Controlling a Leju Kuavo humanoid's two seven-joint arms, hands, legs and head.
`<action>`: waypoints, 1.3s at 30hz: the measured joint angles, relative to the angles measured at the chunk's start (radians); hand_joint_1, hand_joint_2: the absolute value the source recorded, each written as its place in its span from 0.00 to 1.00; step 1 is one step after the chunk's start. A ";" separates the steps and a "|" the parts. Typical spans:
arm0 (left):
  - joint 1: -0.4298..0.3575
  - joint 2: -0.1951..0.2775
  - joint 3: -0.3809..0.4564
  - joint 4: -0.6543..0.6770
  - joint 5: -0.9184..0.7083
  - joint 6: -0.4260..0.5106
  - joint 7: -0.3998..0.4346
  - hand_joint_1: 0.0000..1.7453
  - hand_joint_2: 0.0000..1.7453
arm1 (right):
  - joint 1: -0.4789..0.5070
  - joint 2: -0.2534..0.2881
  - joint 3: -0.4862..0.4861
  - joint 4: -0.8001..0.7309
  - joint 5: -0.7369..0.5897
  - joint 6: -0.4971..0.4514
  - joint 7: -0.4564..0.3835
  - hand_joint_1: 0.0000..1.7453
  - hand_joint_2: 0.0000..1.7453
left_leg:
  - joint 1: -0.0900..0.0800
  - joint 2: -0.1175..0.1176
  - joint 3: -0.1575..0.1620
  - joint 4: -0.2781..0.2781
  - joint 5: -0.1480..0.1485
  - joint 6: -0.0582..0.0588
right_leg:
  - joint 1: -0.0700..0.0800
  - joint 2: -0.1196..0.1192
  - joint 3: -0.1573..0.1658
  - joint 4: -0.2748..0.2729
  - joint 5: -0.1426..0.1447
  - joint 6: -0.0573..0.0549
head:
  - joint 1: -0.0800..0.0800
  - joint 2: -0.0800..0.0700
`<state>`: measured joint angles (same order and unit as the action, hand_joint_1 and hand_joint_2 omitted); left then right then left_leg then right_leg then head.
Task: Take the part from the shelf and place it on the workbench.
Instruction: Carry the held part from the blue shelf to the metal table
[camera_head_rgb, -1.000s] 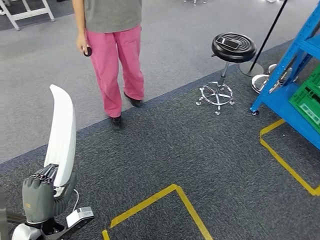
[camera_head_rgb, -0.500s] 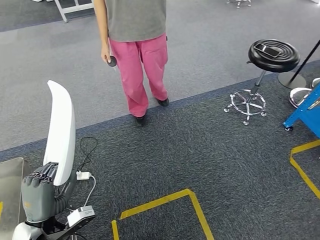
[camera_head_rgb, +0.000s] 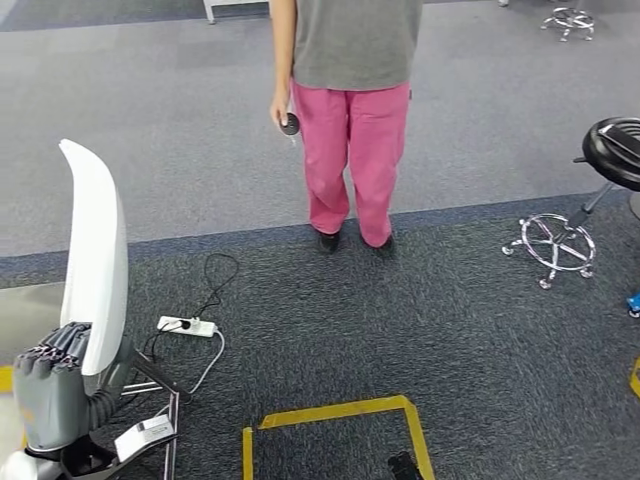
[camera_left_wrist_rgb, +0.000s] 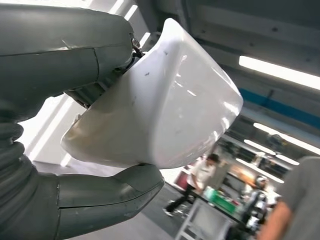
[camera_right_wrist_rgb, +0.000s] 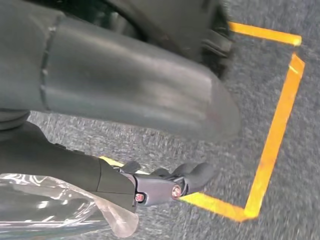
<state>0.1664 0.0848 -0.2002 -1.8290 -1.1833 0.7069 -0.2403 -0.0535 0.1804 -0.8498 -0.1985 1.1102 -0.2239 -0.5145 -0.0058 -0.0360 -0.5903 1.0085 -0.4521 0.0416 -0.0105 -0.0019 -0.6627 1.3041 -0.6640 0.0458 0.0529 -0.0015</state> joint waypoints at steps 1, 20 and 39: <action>0.006 -0.001 0.003 -0.004 -0.002 0.000 0.000 1.00 1.00 | 0.001 0.001 -0.005 0.000 -0.007 0.001 -0.018 0.00 0.00 | 0.000 -0.017 0.001 0.001 -0.001 -0.001 | 0.000 0.002 0.000 -0.019 0.028 0.000 | 0.000 0.000; -0.167 0.027 -0.072 0.088 0.023 -0.005 0.039 1.00 1.00 | 0.001 0.008 0.017 0.002 0.172 0.064 0.539 0.00 0.00 | -0.004 0.099 -0.014 0.043 -0.005 -0.040 | 0.008 -0.092 0.139 -0.298 0.139 -0.039 | -0.012 0.000; -0.295 0.000 -0.122 0.209 0.045 -0.004 -0.004 1.00 1.00 | 0.006 -0.004 0.046 0.002 0.174 0.070 0.693 0.00 0.00 | 0.007 -0.082 -0.007 0.014 -0.006 -0.033 | -0.006 0.055 0.100 -0.290 0.166 -0.017 | 0.000 0.000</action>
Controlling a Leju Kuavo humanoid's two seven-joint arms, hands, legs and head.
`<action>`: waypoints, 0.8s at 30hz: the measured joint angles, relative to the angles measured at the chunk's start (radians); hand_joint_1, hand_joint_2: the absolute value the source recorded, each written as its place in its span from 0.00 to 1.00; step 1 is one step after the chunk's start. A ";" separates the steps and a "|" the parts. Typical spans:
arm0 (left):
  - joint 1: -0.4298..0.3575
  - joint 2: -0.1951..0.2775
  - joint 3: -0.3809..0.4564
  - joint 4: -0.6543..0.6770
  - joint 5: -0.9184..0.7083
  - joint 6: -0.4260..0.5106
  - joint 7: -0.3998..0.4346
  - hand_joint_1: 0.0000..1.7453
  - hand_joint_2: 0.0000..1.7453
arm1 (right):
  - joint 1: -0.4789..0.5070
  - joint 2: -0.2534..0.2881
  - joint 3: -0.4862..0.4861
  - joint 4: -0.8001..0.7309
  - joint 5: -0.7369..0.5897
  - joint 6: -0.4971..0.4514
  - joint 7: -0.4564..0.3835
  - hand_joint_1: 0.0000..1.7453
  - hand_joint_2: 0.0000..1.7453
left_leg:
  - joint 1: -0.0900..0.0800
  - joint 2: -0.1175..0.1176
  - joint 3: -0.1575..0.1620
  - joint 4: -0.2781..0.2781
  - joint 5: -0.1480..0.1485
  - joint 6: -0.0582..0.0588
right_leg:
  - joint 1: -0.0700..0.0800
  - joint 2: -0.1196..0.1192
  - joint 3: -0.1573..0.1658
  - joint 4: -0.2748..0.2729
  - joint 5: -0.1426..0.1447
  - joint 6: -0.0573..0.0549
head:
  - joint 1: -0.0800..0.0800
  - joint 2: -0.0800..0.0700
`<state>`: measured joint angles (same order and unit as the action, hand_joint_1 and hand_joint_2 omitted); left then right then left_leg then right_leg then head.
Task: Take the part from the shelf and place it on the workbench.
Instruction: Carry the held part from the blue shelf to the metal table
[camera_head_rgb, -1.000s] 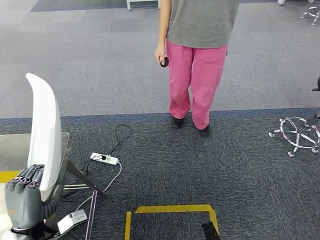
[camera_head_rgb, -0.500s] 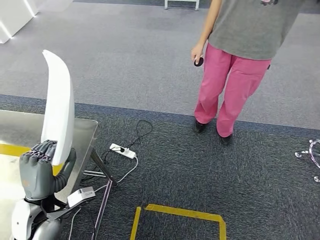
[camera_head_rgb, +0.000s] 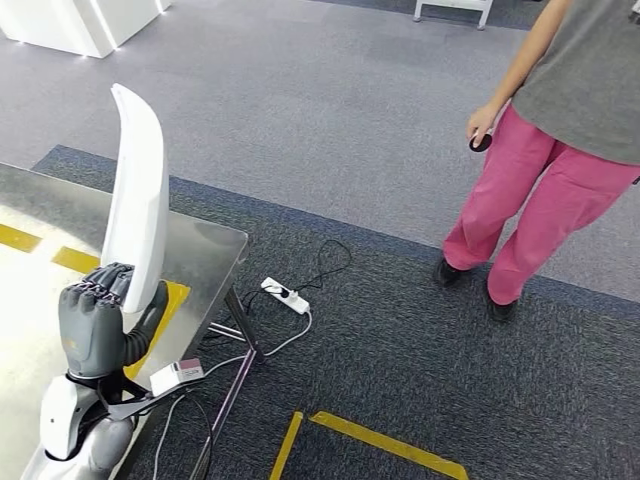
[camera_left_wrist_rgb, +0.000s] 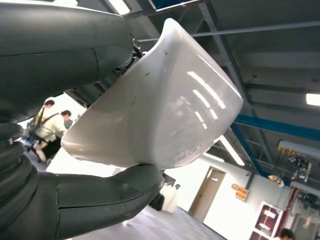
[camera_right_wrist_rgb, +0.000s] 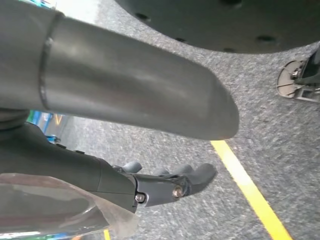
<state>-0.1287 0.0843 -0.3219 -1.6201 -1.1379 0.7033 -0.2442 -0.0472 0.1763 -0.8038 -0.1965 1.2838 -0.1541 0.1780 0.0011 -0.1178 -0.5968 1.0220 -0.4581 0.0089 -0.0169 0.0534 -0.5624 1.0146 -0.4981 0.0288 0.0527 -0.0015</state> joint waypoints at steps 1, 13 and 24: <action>-0.001 0.000 -0.001 0.003 0.000 0.000 0.000 1.00 1.00 | 0.000 0.000 0.000 0.000 0.000 0.000 0.001 0.00 0.00 | -0.001 0.014 -0.005 0.010 -0.007 -0.004 | -0.001 -0.010 0.003 -0.002 0.000 -0.006 | -0.002 0.000; -0.021 0.002 -0.014 0.031 0.001 0.000 0.008 1.00 1.00 | 0.005 -0.001 0.000 0.000 0.010 -0.008 0.018 0.00 0.00 | -0.026 0.210 -0.007 0.010 0.004 0.013 | 0.015 -0.157 0.040 -0.007 -0.034 -0.012 | -0.011 0.000; -0.027 0.010 -0.036 0.047 -0.002 0.001 0.050 1.00 1.00 | 0.009 -0.001 0.000 0.000 0.014 -0.015 0.030 0.00 0.00 | -0.009 0.062 0.012 -0.013 0.003 0.035 | 0.005 -0.049 -0.102 0.214 -0.084 0.021 | 0.003 0.000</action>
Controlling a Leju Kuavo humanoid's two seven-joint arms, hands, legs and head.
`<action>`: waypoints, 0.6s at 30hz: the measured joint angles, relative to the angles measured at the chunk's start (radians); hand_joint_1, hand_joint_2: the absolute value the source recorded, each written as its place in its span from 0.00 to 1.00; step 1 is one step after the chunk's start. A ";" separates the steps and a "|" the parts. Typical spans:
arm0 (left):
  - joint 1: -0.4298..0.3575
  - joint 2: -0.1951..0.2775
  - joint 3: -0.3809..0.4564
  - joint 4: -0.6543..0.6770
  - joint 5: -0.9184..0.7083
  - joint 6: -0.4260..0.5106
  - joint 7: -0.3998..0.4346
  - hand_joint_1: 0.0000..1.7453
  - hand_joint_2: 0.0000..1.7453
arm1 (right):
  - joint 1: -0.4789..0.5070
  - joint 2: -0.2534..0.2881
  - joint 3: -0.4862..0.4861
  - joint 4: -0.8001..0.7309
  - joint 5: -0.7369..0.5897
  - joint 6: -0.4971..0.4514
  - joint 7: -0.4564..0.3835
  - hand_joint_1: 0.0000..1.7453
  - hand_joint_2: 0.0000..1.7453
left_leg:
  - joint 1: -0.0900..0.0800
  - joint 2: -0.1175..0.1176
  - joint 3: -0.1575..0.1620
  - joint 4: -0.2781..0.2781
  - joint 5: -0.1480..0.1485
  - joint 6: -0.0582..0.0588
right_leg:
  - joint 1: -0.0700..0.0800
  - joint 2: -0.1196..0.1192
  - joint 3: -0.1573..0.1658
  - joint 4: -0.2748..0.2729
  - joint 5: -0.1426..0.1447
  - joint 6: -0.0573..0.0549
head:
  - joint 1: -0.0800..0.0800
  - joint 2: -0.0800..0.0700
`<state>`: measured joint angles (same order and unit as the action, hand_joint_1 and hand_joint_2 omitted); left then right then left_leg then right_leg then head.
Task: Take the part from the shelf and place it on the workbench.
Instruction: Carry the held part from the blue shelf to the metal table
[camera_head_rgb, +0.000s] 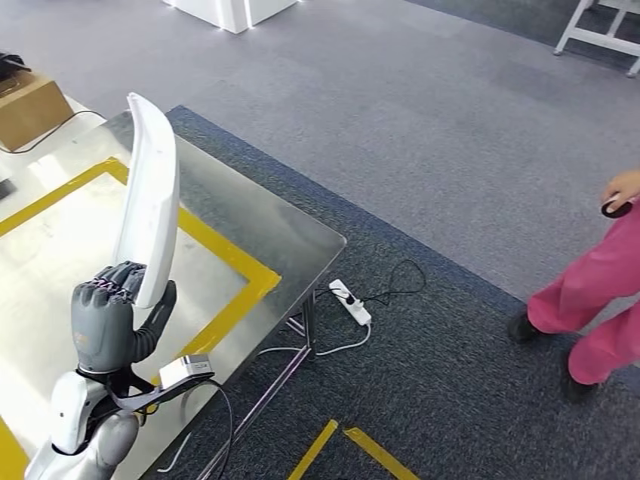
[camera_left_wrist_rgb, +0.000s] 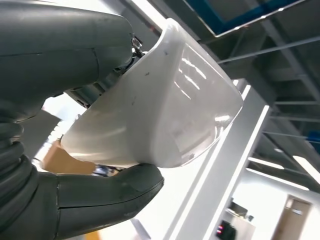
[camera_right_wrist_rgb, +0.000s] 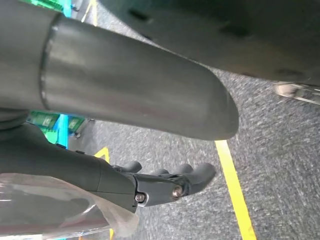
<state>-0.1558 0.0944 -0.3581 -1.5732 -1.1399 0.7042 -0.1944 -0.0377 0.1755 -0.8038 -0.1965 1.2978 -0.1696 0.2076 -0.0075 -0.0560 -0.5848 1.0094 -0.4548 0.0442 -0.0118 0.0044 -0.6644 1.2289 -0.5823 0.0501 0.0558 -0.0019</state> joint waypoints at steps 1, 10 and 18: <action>0.000 0.001 -0.002 0.001 -0.001 0.000 0.005 1.00 1.00 | 0.001 0.000 0.000 0.000 0.002 0.000 0.000 0.00 0.00 | 0.002 -0.014 0.001 0.002 -0.003 -0.004 | -0.003 0.016 0.026 -0.071 0.042 0.000 | 0.000 0.000; -0.006 0.017 -0.014 0.004 0.002 0.000 0.020 1.00 1.00 | 0.004 0.001 0.000 0.001 0.009 -0.004 0.005 0.00 0.00 | 0.004 0.021 -0.068 0.129 -0.070 -0.052 | -0.009 0.009 0.106 -0.221 0.082 -0.038 | -0.009 0.000; -0.009 0.022 -0.022 0.015 0.006 0.000 0.025 1.00 1.00 | 0.004 0.002 0.001 0.001 0.020 -0.009 0.005 0.00 0.00 | -0.001 0.102 -0.036 0.061 0.001 -0.045 | -0.003 -0.088 0.136 -0.221 0.055 -0.033 | -0.011 0.000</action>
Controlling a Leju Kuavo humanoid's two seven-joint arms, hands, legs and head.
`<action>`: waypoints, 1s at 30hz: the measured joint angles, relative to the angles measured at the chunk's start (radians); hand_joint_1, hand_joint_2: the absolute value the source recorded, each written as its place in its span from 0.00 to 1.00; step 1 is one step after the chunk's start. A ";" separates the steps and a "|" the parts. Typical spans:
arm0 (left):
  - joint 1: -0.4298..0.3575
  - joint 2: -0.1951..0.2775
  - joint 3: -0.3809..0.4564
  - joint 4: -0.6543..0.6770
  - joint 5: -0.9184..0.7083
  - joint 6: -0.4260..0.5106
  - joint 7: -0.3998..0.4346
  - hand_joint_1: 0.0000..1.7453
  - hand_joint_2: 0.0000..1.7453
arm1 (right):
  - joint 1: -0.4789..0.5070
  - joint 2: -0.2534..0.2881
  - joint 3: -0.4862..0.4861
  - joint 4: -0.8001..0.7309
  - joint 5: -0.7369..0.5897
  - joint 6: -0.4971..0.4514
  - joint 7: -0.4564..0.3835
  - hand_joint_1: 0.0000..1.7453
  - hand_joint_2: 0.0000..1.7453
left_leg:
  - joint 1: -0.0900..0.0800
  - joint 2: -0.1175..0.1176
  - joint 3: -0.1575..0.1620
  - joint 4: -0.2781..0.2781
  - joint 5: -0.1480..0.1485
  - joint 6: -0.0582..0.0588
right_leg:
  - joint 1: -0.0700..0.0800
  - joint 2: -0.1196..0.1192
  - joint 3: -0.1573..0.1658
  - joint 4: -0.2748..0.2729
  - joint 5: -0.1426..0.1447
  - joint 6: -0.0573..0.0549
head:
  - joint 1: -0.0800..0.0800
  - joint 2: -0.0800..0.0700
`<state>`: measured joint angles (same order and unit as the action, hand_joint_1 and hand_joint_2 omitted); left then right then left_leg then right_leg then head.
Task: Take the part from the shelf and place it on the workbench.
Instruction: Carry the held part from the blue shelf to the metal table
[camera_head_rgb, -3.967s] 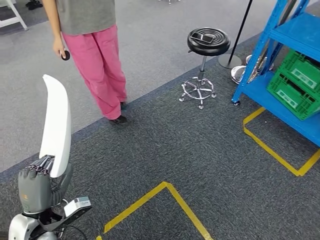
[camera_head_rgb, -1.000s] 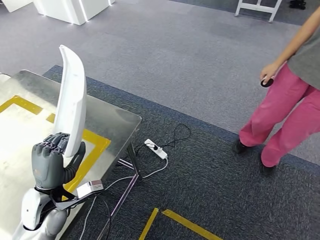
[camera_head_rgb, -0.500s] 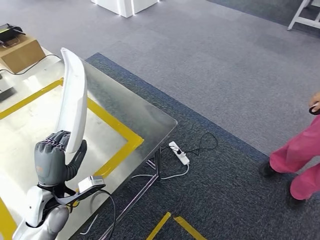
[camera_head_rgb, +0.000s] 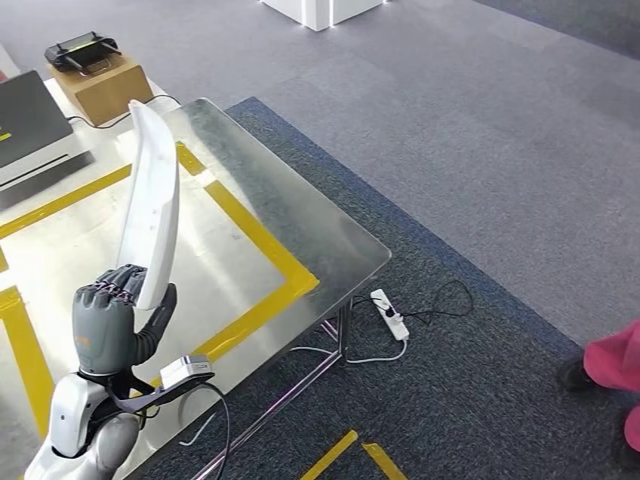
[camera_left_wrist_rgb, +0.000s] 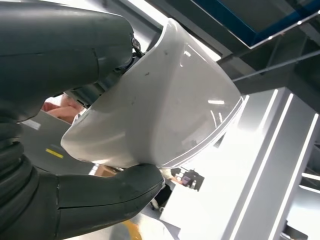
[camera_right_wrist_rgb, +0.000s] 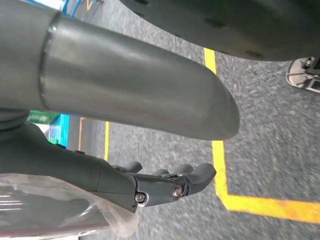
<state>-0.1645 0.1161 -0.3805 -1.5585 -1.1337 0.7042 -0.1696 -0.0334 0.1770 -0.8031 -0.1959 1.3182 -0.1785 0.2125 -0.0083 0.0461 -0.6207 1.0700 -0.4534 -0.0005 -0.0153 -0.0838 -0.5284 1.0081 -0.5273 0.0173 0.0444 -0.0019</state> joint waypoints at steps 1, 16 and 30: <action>-0.002 0.000 -0.001 0.000 0.000 0.000 0.000 1.00 1.00 | 0.000 0.000 0.000 0.000 0.001 0.000 0.000 0.00 0.00 | -0.005 0.014 0.014 -0.031 0.004 0.005 | 0.003 -0.010 0.003 -0.001 -0.003 0.005 | 0.001 0.000; -0.008 0.005 -0.002 0.003 0.007 0.000 0.005 1.00 1.00 | -0.002 0.000 0.002 -0.001 0.001 -0.011 -0.022 0.00 0.00 | -0.002 -0.103 0.031 -0.051 -0.007 0.031 | 0.004 0.100 -0.057 0.018 0.040 0.019 | 0.013 0.000; -0.017 0.010 -0.002 0.004 0.020 -0.002 0.007 1.00 1.00 | -0.003 0.000 0.001 -0.001 -0.016 0.005 -0.024 0.00 0.00 | -0.002 -0.104 0.035 -0.063 -0.003 0.018 | 0.007 0.105 -0.046 -0.002 0.038 0.009 | 0.012 0.000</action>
<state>-0.1818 0.1259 -0.3822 -1.5549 -1.1139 0.7027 -0.1625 -0.0361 0.1770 -0.8017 -0.1965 1.3026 -0.1732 0.1885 -0.0098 -0.0576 -0.5860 1.0068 -0.4566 0.0180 -0.0083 0.0215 -0.5744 1.0061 -0.4891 0.0264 0.0565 -0.0019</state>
